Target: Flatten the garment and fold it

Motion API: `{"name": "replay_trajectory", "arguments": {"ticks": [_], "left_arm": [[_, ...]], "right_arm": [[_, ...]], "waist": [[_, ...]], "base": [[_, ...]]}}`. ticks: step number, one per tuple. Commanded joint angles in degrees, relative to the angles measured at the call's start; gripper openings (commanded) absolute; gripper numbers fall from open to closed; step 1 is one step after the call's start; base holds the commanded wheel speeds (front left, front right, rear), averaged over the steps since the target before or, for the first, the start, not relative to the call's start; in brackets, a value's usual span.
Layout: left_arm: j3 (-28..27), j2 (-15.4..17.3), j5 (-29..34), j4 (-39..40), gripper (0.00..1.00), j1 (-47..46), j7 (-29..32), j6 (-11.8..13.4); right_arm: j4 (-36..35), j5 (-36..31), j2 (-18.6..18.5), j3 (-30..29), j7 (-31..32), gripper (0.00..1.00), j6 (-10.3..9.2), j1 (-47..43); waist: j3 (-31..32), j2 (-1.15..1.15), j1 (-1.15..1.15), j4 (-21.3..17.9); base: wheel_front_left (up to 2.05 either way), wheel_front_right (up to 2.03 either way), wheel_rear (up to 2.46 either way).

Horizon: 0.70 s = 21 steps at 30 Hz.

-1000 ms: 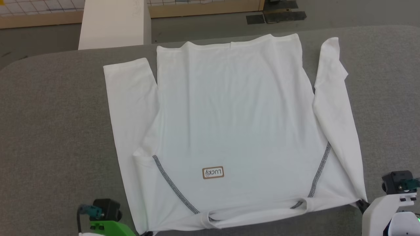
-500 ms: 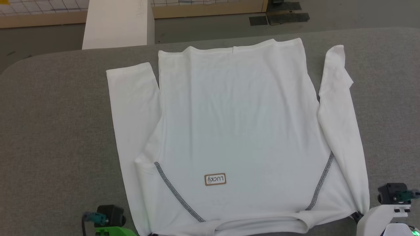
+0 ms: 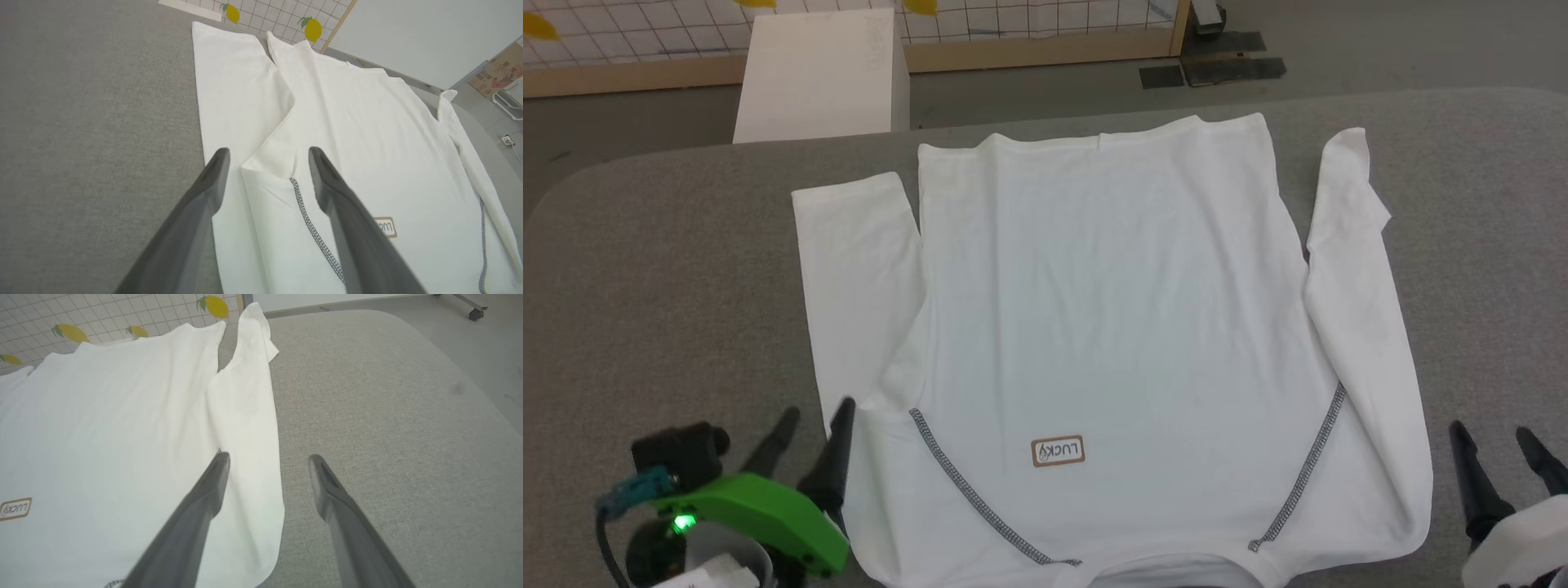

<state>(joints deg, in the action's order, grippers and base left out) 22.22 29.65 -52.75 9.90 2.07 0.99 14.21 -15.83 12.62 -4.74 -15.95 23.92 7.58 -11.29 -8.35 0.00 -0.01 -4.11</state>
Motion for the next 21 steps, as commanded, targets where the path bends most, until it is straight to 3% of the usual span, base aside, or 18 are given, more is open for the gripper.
{"name": "replay_trajectory", "arguments": {"ticks": [1,6,12,21], "left_arm": [[-0.9,0.1,2.4,-1.0,1.0,-3.3,-2.2,0.1],[-1.3,2.0,9.2,-6.6,1.0,-14.1,-5.6,-1.2],[-0.5,5.4,14.4,-15.1,1.0,-29.0,-3.3,-3.9],[0.7,10.2,15.4,-24.9,1.0,-45.4,10.9,-6.2]], "right_arm": [[-0.2,0.6,0.4,0.8,-3.1,1.0,-0.09,1.8],[2.0,0.5,-1.2,4.0,-15.0,1.0,-0.09,6.9],[4.9,0.4,-3.5,8.6,-24.2,1.0,-0.09,14.8],[9.1,1.1,-6.3,16.7,-28.1,1.0,-0.09,25.3]], "waist": [[-1.2,0.0,0.01,-0.5],[-5.9,0.0,0.01,-1.8],[-13.7,0.0,0.01,-4.5],[-23.3,0.0,0.01,-9.2]], "base": [[0.0,0.0,0.0],[0.0,0.0,0.0],[0.0,0.0,0.0],[0.0,0.0,0.0]]}}
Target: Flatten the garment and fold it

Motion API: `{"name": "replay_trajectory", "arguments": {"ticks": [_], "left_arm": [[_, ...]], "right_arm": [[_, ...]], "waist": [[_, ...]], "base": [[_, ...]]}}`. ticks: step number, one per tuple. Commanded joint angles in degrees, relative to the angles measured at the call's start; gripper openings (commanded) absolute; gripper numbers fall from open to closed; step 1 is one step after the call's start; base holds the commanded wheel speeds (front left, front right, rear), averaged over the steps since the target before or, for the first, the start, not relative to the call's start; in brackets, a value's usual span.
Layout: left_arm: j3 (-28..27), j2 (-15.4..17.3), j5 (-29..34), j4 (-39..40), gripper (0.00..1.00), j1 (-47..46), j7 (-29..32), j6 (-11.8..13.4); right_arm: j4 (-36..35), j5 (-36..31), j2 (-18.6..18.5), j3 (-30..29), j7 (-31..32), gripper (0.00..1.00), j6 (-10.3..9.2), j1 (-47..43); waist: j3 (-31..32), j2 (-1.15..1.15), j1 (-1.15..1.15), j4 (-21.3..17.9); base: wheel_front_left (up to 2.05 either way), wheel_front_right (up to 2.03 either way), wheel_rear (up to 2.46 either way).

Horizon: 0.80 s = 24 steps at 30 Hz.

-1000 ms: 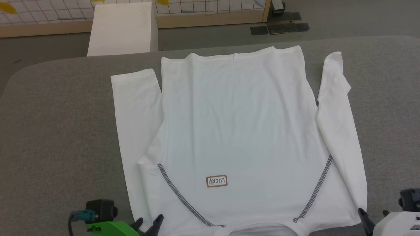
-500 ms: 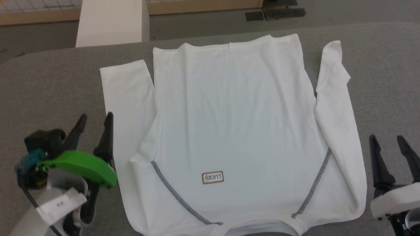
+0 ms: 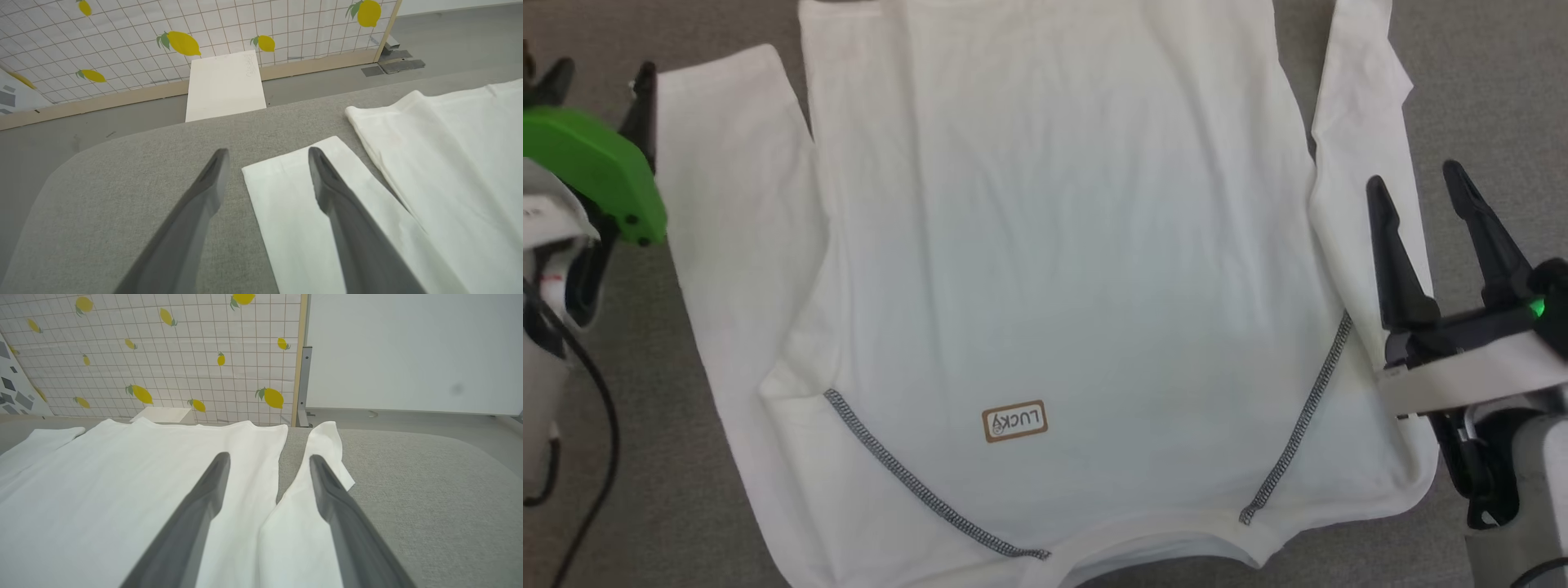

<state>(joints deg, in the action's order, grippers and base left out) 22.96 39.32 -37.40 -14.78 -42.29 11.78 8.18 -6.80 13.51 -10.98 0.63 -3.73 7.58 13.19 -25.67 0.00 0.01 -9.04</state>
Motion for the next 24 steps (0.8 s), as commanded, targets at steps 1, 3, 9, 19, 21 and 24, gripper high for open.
{"name": "replay_trajectory", "arguments": {"ticks": [1,3,9,19,21,24], "left_arm": [[0.1,1.2,-0.1,-1.0,1.0,-2.5,2.6,-0.3],[-0.2,1.9,-1.2,-2.3,1.0,-4.8,7.2,0.2],[-2.4,3.2,-6.3,-3.9,1.0,-8.9,21.6,5.0],[-2.7,7.4,-9.8,1.8,0.47,-6.3,40.2,15.1],[-3.1,8.0,-10.4,4.2,0.0,-4.9,40.9,15.7],[-4.3,8.6,-10.8,7.0,0.0,-2.8,38.2,15.2]], "right_arm": [[0.4,0.3,-0.3,0.8,-0.6,1.0,-0.09,1.7],[0.9,0.6,-0.4,1.6,-1.0,1.0,-0.09,3.0],[1.8,0.9,-0.1,2.7,-2.1,1.0,-0.09,5.1],[2.8,1.1,0.7,3.9,-3.0,1.0,-0.09,6.2],[3.1,1.2,0.6,3.7,-3.1,1.0,-0.09,6.2],[3.7,1.4,0.7,3.4,-2.9,1.0,-0.09,6.1]], "waist": [[-6.7,0.0,-0.01,-4.7],[-8.0,0.0,-0.01,-5.4],[-10.6,0.0,-0.01,-6.7],[-11.4,0.0,-0.01,-7.7],[-11.1,0.0,-0.01,-7.6],[-9.9,0.0,-0.01,-7.2]], "base": [[0.0,0.0,0.0],[0.0,0.0,0.0],[0.0,0.0,0.0],[0.0,0.0,0.0],[0.0,0.0,0.0],[0.0,0.0,0.0]]}}
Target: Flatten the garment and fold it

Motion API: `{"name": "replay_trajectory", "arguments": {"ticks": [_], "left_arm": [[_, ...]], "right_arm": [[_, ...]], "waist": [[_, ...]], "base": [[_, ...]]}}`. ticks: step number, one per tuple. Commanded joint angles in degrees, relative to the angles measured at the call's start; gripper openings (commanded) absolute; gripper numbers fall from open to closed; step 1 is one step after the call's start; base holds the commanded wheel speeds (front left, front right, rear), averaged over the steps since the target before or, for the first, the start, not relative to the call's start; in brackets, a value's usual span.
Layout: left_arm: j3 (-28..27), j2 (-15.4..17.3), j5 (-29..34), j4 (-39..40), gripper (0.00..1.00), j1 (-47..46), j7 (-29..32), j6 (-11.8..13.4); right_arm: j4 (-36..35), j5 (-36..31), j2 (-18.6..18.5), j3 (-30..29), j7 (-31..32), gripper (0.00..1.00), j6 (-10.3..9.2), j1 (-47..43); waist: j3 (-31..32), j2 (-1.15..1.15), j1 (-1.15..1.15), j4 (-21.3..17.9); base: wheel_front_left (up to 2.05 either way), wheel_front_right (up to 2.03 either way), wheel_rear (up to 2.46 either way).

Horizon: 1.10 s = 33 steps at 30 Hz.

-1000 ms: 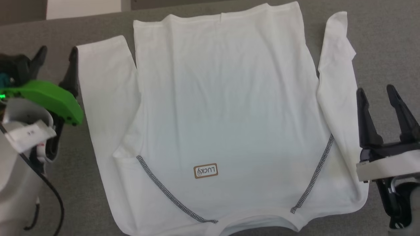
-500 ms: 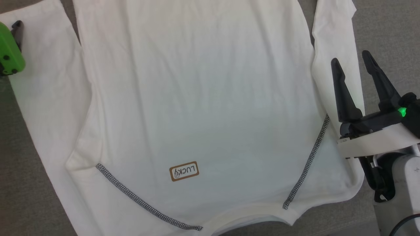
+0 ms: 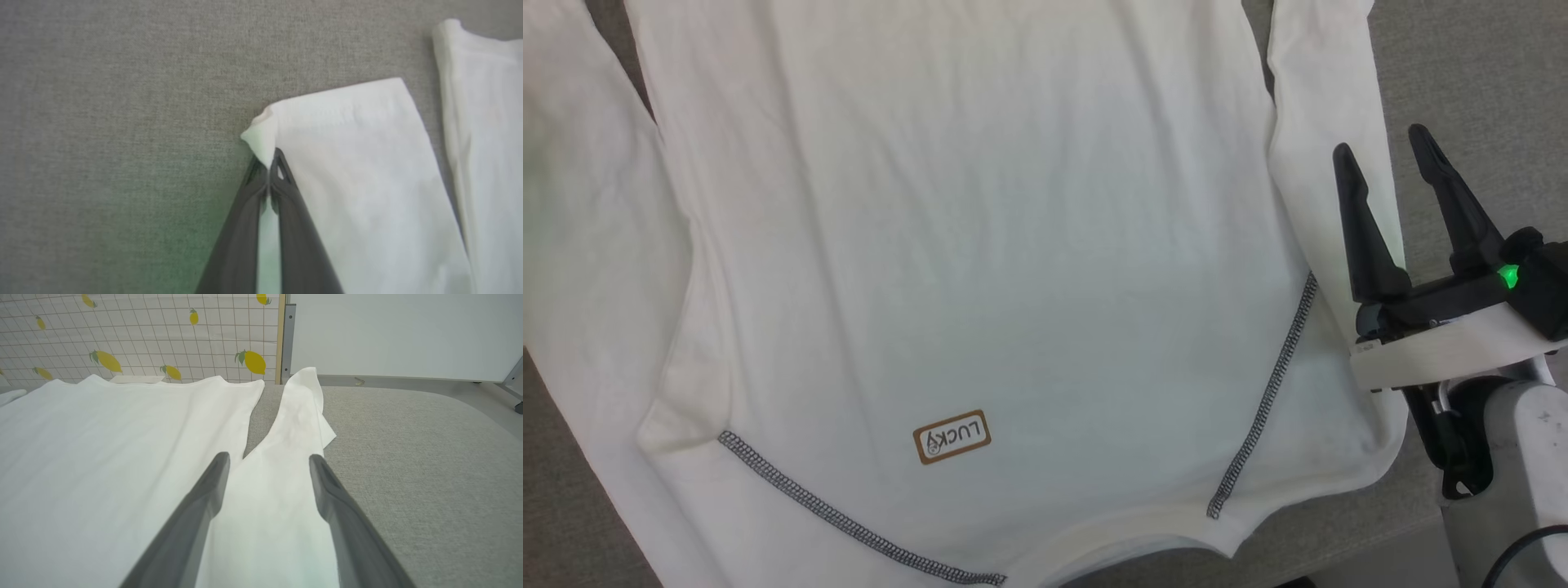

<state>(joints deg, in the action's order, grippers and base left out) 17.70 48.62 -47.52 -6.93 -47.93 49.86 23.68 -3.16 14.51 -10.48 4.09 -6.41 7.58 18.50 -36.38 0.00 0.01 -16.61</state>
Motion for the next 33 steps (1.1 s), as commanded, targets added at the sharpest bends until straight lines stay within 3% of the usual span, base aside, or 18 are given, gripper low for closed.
{"name": "replay_trajectory", "arguments": {"ticks": [1,5,12,18,22,27,33], "left_arm": [[0.3,-0.9,-0.9,-0.2,0.0,3.5,-1.1,-0.5],[-1.5,-0.6,-0.4,1.9,0.0,6.6,-8.2,-2.7],[-6.4,-3.1,-2.7,8.0,0.0,13.1,-21.1,-6.7],[-8.6,-4.5,-5.9,17.4,0.0,18.5,-25.0,-9.0],[-8.4,-5.2,-6.7,25.9,0.0,20.7,-25.2,-9.2],[-5.0,-7.3,-6.9,34.6,0.0,21.5,-24.6,-9.3],[5.3,-13.6,-5.5,39.5,0.0,20.4,-23.3,-10.4]], "right_arm": [[0.2,0.5,0.3,-0.3,-0.3,1.0,-0.09,0.6],[0.5,0.2,0.3,-1.3,0.2,1.0,-0.09,-0.4],[-1.0,-0.5,0.5,-4.3,2.6,1.0,-0.09,-4.8],[-3.4,-1.1,0.8,-6.3,5.6,1.0,-0.09,-9.6],[-5.4,-1.7,1.3,-8.0,7.8,1.0,-0.09,-12.7],[-7.4,-1.8,1.7,-8.0,9.8,1.0,-0.09,-14.6],[-8.9,-1.9,2.3,-7.2,11.1,1.0,-0.09,-16.0]], "waist": [[1.3,0.0,-0.01,0.5],[4.8,0.0,-0.01,1.9],[13.5,0.0,-0.01,5.9],[20.5,0.0,-0.01,9.4],[23.9,0.0,-0.01,11.7],[26.5,0.0,-0.01,13.4],[28.0,0.0,-0.01,13.6]], "base": [[0.0,0.0,0.0],[0.0,0.0,0.0],[0.0,0.0,0.0],[0.0,0.0,0.0],[0.0,0.0,0.0],[0.0,0.0,0.0],[0.0,0.0,0.0]]}}
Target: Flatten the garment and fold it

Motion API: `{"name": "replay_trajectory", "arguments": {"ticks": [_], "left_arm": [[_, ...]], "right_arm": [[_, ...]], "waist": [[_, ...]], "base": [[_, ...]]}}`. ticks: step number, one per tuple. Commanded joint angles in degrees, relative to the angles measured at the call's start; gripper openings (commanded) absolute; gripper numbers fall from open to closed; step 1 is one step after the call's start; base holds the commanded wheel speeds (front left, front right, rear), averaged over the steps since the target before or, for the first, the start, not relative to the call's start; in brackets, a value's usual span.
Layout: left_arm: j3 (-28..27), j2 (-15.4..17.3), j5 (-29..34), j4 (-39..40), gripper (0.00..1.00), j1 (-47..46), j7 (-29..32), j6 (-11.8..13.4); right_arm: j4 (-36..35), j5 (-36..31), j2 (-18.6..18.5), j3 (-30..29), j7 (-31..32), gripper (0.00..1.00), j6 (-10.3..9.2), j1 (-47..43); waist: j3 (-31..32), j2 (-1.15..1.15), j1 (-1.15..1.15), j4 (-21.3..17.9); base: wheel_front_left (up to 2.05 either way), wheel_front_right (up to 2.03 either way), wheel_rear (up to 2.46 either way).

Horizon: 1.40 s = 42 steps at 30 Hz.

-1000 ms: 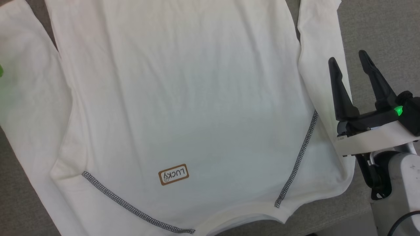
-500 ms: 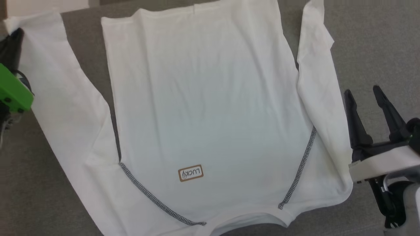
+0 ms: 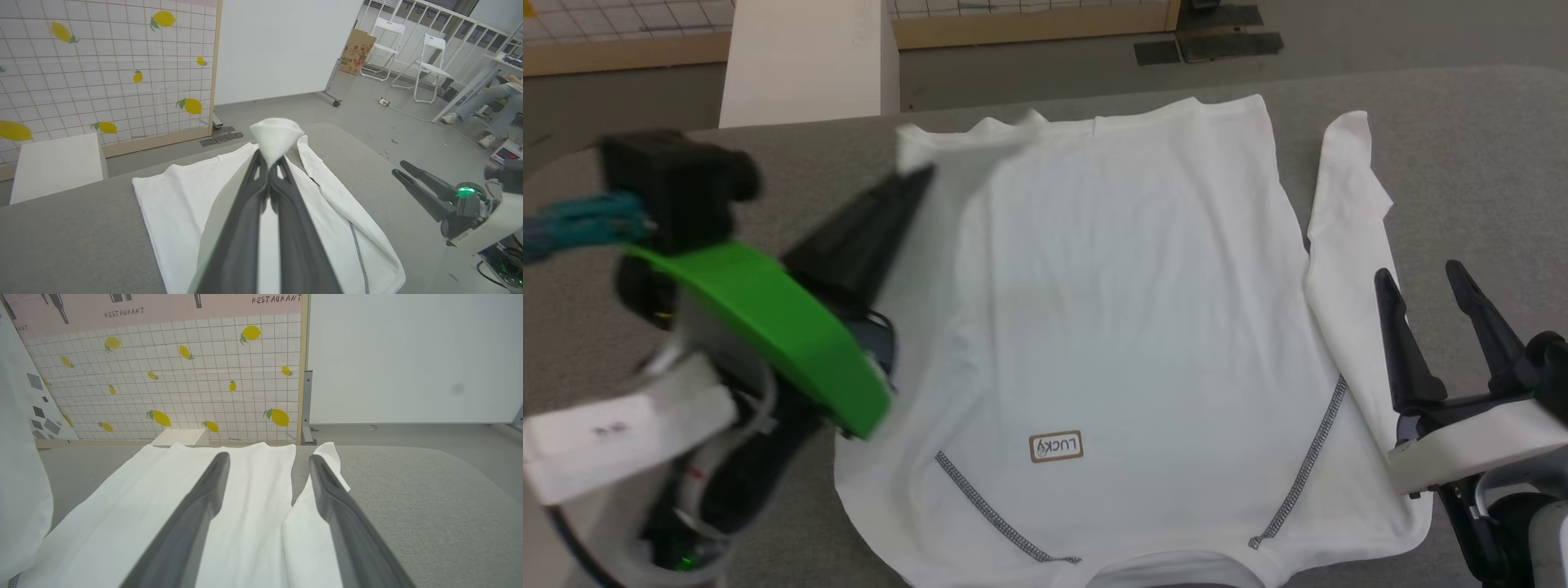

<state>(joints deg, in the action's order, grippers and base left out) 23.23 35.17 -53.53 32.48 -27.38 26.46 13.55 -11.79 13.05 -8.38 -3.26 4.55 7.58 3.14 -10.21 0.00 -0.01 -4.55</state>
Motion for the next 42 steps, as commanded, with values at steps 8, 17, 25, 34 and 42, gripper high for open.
{"name": "replay_trajectory", "arguments": {"ticks": [8,17,25,34,42], "left_arm": [[16.6,-15.0,2.0,-7.3,0.0,1.8,-1.8,-2.0],[29.1,-28.8,3.9,-29.1,0.0,3.8,-6.9,-5.5],[35.9,-32.0,5.7,-45.2,0.0,-0.5,-9.0,-9.3],[42.4,-32.3,5.4,-56.9,0.0,-4.1,-10.7,-11.3],[42.3,-32.3,-1.8,-55.1,1.0,-7.3,-15.2,-10.5]], "right_arm": [[-1.0,0.2,0.6,0.6,0.9,1.0,-0.09,-2.0],[-0.9,0.8,0.8,1.3,1.1,1.0,-0.09,-1.5],[0.1,1.2,1.0,2.2,0.8,1.0,-0.09,0.0],[1.0,1.3,1.0,3.5,0.4,1.0,-0.09,1.4],[1.7,1.2,0.9,3.3,0.5,1.0,-0.09,1.4]], "waist": [[2.1,0.0,0.01,-0.3],[0.5,0.0,0.01,-3.0],[-1.0,0.0,0.01,-4.6],[-2.9,0.0,0.01,-6.0],[-2.5,0.0,0.01,-4.7]], "base": [[0.0,0.0,0.0],[0.0,0.0,0.0],[0.0,0.0,0.0],[0.0,0.0,0.0],[0.0,0.0,0.0]]}}
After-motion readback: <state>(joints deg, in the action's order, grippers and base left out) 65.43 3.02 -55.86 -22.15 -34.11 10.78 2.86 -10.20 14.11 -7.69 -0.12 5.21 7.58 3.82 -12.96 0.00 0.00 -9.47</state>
